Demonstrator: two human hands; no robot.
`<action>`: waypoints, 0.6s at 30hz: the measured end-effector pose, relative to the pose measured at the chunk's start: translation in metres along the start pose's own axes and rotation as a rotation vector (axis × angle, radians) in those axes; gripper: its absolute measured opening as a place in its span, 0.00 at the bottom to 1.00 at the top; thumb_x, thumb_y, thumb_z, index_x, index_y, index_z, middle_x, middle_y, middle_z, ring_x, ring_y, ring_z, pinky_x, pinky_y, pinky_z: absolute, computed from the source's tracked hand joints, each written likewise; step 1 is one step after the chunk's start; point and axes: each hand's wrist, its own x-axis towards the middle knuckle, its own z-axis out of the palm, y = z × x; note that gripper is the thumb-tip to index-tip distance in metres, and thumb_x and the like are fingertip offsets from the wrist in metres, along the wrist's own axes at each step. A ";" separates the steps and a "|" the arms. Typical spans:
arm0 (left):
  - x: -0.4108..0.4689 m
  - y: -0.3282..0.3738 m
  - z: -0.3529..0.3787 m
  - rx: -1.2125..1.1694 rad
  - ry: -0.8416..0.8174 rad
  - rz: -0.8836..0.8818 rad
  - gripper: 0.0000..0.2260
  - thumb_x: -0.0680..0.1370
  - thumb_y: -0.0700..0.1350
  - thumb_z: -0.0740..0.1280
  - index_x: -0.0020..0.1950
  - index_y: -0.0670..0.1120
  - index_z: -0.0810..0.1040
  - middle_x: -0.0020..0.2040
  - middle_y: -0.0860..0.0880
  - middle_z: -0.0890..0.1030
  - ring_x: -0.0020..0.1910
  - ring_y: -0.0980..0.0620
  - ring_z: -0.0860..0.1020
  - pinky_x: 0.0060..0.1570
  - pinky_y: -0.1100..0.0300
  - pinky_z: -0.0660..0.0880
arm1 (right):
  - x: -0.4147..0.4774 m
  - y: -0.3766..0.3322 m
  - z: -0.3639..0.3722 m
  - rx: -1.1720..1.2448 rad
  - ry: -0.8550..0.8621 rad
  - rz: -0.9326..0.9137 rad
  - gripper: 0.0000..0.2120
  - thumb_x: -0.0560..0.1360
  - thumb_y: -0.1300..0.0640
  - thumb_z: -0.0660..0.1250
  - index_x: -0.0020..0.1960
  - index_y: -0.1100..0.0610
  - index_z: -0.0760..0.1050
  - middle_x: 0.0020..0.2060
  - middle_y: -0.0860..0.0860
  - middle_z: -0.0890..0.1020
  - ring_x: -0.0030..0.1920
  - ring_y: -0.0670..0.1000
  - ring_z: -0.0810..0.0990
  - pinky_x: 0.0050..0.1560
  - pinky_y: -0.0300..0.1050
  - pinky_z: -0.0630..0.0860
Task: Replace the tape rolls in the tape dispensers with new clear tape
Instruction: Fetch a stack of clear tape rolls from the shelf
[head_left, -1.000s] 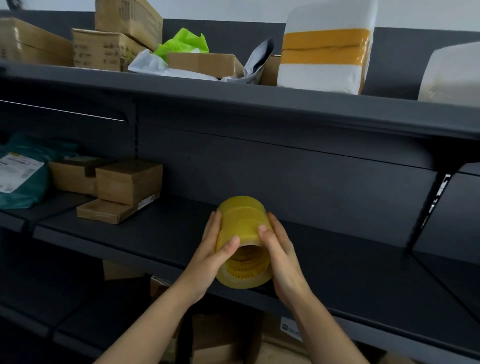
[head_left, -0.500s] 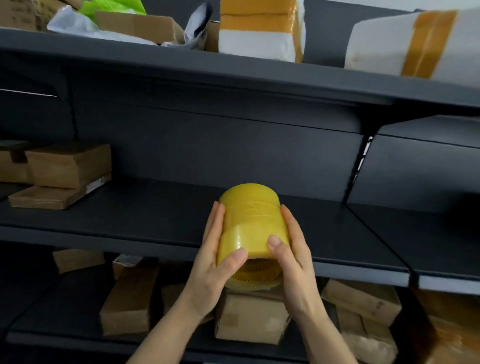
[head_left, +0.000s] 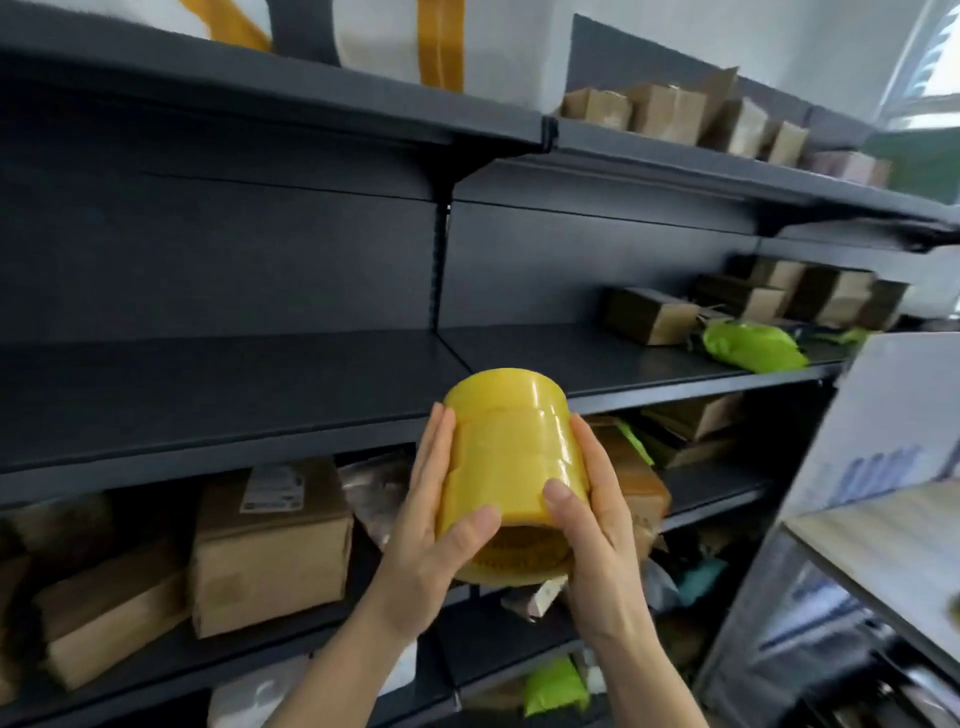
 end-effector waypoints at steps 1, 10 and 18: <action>-0.001 -0.001 0.021 -0.020 -0.024 -0.003 0.45 0.63 0.72 0.68 0.74 0.65 0.51 0.75 0.70 0.51 0.75 0.63 0.55 0.73 0.46 0.61 | -0.007 -0.002 -0.020 -0.010 0.032 0.009 0.39 0.59 0.34 0.68 0.70 0.34 0.65 0.69 0.43 0.70 0.65 0.49 0.73 0.62 0.54 0.76; -0.025 0.001 0.210 -0.174 -0.220 -0.049 0.43 0.63 0.70 0.69 0.73 0.66 0.53 0.76 0.65 0.53 0.75 0.57 0.57 0.72 0.43 0.61 | -0.083 -0.031 -0.197 -0.133 0.268 0.026 0.39 0.59 0.32 0.66 0.70 0.31 0.63 0.70 0.43 0.67 0.66 0.50 0.72 0.64 0.57 0.74; -0.054 -0.005 0.359 -0.289 -0.409 -0.089 0.41 0.64 0.69 0.70 0.73 0.68 0.56 0.76 0.62 0.57 0.75 0.51 0.61 0.69 0.38 0.64 | -0.151 -0.046 -0.330 -0.237 0.460 0.027 0.40 0.59 0.31 0.63 0.71 0.32 0.59 0.67 0.39 0.65 0.62 0.42 0.70 0.50 0.36 0.73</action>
